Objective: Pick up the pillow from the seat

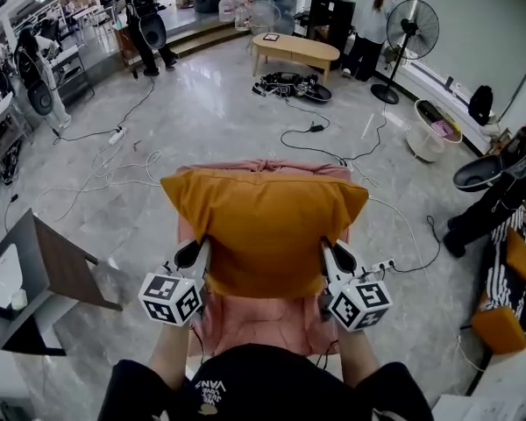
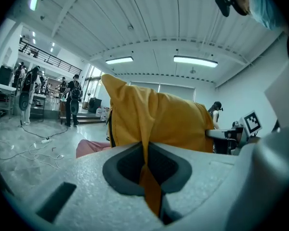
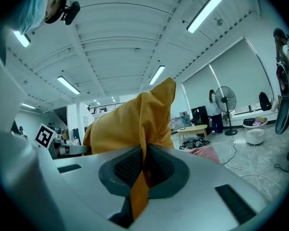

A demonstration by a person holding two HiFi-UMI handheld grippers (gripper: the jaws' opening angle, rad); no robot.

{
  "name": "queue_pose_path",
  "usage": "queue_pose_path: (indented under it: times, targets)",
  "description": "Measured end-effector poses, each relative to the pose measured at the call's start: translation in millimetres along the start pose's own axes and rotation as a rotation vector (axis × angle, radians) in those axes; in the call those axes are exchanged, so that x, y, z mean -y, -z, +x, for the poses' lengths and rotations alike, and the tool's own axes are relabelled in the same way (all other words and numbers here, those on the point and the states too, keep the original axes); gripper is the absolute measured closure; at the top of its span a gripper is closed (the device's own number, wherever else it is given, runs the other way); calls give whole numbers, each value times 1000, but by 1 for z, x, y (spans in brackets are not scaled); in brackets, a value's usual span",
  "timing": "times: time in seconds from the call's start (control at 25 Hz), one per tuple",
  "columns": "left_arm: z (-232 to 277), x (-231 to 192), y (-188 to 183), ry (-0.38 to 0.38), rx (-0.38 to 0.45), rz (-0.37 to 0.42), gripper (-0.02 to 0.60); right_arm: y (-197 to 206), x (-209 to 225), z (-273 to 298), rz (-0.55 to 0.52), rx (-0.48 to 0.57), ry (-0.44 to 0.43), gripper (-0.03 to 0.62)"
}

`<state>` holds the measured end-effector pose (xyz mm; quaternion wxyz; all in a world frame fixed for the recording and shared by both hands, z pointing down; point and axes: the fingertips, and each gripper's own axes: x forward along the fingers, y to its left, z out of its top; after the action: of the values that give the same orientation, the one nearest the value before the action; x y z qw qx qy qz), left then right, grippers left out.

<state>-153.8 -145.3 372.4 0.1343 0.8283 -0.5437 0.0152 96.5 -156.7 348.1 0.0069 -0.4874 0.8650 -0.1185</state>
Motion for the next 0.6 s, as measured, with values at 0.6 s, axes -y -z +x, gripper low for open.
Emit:
queue_pose_path:
  times: [0.6]
  targets:
    - [-15,-9,-43,4,90,45,558,-37,-21,7,-24,81,-21,571]
